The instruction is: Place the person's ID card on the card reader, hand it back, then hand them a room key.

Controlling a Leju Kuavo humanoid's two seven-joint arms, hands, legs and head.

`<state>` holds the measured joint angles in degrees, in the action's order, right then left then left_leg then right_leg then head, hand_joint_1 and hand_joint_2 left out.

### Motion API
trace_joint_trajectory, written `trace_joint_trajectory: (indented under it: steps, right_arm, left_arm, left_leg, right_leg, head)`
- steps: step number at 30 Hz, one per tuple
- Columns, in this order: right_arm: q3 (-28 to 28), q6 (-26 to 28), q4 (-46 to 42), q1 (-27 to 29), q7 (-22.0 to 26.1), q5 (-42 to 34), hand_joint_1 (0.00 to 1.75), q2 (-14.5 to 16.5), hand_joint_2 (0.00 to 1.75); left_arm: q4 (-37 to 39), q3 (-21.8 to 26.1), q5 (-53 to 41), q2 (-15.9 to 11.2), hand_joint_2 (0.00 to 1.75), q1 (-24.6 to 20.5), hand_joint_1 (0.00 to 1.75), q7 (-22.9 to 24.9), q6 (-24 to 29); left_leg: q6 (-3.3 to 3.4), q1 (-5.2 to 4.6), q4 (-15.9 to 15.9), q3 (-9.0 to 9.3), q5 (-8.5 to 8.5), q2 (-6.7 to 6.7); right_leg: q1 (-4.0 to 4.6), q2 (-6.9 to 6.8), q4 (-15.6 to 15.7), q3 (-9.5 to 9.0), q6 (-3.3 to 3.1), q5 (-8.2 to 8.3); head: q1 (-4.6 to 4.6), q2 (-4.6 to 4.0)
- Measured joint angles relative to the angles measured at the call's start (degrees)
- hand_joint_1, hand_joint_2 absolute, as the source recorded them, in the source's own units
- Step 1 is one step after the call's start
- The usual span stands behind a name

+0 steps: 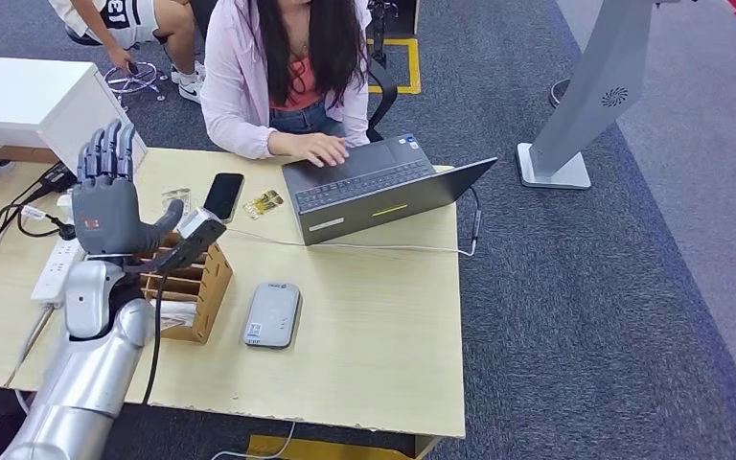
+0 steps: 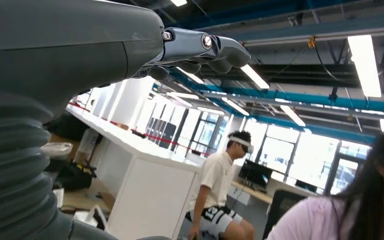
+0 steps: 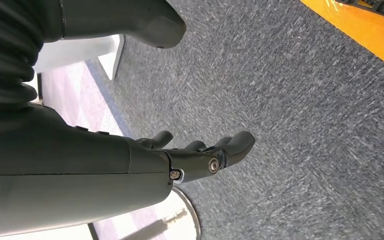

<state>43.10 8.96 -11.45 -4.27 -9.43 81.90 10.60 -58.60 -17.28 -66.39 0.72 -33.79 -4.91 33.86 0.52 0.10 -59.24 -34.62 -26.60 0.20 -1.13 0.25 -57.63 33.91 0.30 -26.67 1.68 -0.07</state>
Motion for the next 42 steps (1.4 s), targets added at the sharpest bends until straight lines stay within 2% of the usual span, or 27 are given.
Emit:
trace_joint_trajectory:
  steps: [7,12,21,29,42]
  right_arm:
    - [1.89,0.74,0.00,0.07,0.06,-1.43,0.00,0.00,1.75]
    - [2.70,1.34,-0.01,0.10,0.35,-1.69,0.00,0.00,1.75]
    - [3.44,1.51,-0.02,0.11,0.55,-1.68,0.00,0.00,1.75]
    - [3.60,1.51,-0.02,0.11,0.43,-1.48,0.00,0.00,1.75]
    - [3.63,1.34,-0.02,0.10,0.51,-1.27,0.00,0.00,1.75]
  left_arm:
    - [-10.76,-3.90,0.56,-1.44,1.75,13.38,0.00,2.01,-3.05]
    - [-14.47,-5.92,0.12,-2.60,1.75,18.45,0.00,3.11,-4.92]
    - [-15.63,-7.56,0.55,-3.45,1.75,20.70,0.00,5.08,-7.33]
    - [-15.60,-7.34,-1.64,-4.95,1.75,22.33,0.00,9.59,-9.39]
    - [-15.60,-6.72,-1.68,-6.19,1.75,26.61,0.00,10.02,-10.55]
  left_leg:
    - [0.04,0.00,0.00,0.00,-0.12,0.01]
    - [0.05,0.01,0.00,0.00,-0.12,0.01]
    - [0.05,0.01,0.00,0.00,-0.11,0.00]
    - [0.05,0.01,0.01,0.00,-0.12,0.00]
    - [0.05,0.01,0.01,-0.01,-0.12,-0.01]
  right_leg:
    - [0.00,0.00,0.02,0.02,0.06,-0.08]
    - [0.00,-0.02,0.02,0.01,0.09,-0.10]
    - [0.00,-0.02,0.02,-0.01,0.10,-0.09]
    - [0.01,-0.01,0.02,0.00,0.09,-0.10]
    - [0.01,-0.03,0.02,-0.01,0.10,-0.10]
  head:
    - [-0.01,0.00]
    - [-0.01,0.00]
    - [0.00,0.00]
    - [-0.01,0.00]
    - [0.00,0.00]
